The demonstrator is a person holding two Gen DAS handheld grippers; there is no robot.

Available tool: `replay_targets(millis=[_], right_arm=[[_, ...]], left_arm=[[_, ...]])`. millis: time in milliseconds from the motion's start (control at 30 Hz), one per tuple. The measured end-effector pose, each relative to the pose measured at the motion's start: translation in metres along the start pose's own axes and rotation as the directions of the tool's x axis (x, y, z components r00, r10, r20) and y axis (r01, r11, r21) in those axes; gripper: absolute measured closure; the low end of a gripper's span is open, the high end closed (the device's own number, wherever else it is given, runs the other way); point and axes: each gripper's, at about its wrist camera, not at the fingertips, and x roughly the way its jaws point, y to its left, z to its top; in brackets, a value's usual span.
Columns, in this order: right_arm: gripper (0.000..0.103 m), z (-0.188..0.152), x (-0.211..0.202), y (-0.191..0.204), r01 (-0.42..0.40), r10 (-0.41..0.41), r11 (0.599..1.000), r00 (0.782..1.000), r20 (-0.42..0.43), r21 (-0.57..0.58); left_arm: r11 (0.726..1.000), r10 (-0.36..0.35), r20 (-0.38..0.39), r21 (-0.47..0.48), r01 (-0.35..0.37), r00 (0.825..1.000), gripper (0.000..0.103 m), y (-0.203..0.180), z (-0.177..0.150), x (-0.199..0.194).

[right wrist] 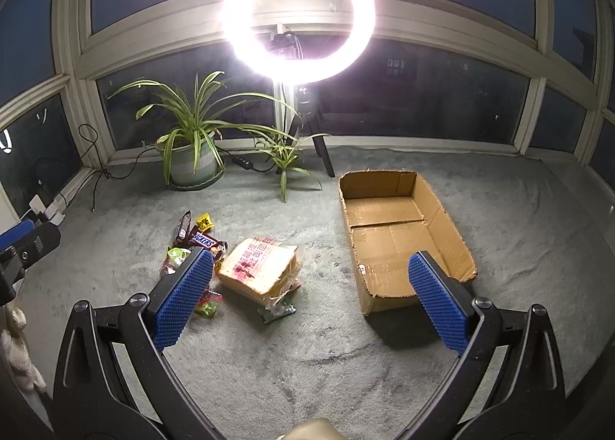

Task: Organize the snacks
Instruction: 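Move the right tool to the bagged bread loaf and close on it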

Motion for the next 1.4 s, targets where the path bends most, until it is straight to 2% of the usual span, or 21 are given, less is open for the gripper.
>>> replay_targets(millis=[267, 400, 467, 533, 633, 800, 867, 933, 1000, 1100, 1200, 1300, 1400], right_arm=[[0.0, -0.012, 0.02, -0.022, -0.089, 0.09, 0.995, 0.995, -0.047, 0.035], [0.0, -0.007, 0.036, -0.02, -0.113, 0.113, 0.994, 0.99, -0.083, 0.014], [0.0, -0.005, 0.043, -0.018, -0.13, 0.129, 0.992, 0.986, -0.106, 0.002], [0.005, -0.001, 0.052, -0.016, -0.152, 0.149, 0.988, 0.98, -0.133, -0.017], [0.006, 0.005, 0.068, -0.011, -0.211, 0.201, 0.977, 0.964, -0.176, -0.04], [0.007, 0.015, 0.101, -0.008, -0.307, 0.288, 0.951, 0.924, -0.25, -0.041], [0.012, 0.018, 0.115, -0.008, -0.336, 0.312, 0.941, 0.907, -0.284, -0.038], [0.019, 0.021, 0.131, -0.007, -0.354, 0.323, 0.934, 0.889, -0.325, -0.04], [0.022, 0.025, 0.146, -0.005, -0.377, 0.337, 0.925, 0.871, -0.359, -0.048], [0.026, 0.029, 0.168, -0.003, -0.412, 0.358, 0.91, 0.84, -0.407, -0.051], [0.026, 0.033, 0.19, 0.0, -0.445, 0.388, 0.895, 0.801, -0.457, -0.02], [0.026, 0.036, 0.21, 0.001, -0.462, 0.41, 0.887, 0.769, -0.49, 0.018], [0.026, 0.039, 0.226, 0.005, -0.467, 0.411, 0.884, 0.753, -0.514, 0.022]], left_arm=[[1.0, 0.011, -0.057, -0.014, -0.012, 0.998, 0.001, 0.015, -0.007, 0.017], [1.0, 0.01, -0.083, -0.016, -0.011, 0.996, 0.001, 0.018, -0.012, 0.026], [1.0, 0.003, -0.1, -0.024, -0.005, 0.995, 0.002, 0.02, -0.014, 0.032], [0.999, -0.01, -0.117, -0.032, 0.006, 0.993, 0.006, 0.022, -0.015, 0.037], [0.999, -0.033, -0.144, -0.046, 0.027, 0.989, 0.009, 0.021, -0.019, 0.047], [0.993, -0.087, -0.183, -0.094, 0.07, 0.979, 0.015, 0.017, -0.023, 0.062], [0.991, -0.104, -0.197, -0.108, 0.084, 0.975, 0.017, 0.014, -0.025, 0.068], [0.987, -0.129, -0.214, -0.124, 0.104, 0.968, 0.023, 0.01, -0.029, 0.076], [0.983, -0.152, -0.228, -0.139, 0.123, 0.962, 0.023, 0.006, -0.033, 0.084], [0.971, -0.199, -0.254, -0.178, 0.157, 0.947, 0.023, -0.001, -0.039, 0.096], [0.955, -0.251, -0.274, -0.225, 0.192, 0.928, 0.032, -0.007, -0.044, 0.11], [0.938, -0.297, -0.293, -0.268, 0.22, 0.909, 0.034, -0.016, -0.049, 0.126], [0.925, -0.331, -0.305, -0.291, 0.243, 0.893, 0.039, -0.026, -0.052, 0.14]])
